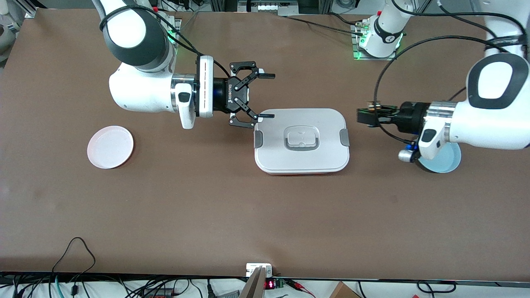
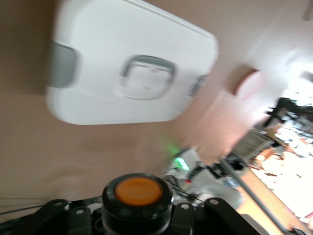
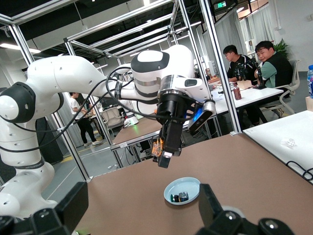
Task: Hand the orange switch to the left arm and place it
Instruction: 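Carry the switch with the left gripper over the light-blue plate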
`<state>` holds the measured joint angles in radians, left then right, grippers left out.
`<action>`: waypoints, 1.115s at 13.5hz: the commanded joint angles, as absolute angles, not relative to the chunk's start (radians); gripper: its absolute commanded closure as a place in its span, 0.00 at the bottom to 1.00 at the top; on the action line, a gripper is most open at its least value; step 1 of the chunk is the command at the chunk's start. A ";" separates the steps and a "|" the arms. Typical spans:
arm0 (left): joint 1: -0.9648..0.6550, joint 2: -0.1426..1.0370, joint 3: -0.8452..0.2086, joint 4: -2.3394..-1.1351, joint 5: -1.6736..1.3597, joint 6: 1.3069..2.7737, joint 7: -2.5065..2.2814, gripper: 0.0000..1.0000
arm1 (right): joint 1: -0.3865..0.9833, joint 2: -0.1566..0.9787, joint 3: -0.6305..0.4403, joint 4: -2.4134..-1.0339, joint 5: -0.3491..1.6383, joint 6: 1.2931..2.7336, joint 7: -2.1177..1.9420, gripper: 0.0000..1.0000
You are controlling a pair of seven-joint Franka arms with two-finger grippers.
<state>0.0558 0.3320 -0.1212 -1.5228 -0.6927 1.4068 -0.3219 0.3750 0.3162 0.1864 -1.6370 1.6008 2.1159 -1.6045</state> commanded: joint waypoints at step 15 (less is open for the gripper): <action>0.331 0.244 -0.126 -2.130 0.231 2.098 0.096 1.00 | 0.439 0.318 0.183 -1.717 1.612 2.190 -1.663 0.00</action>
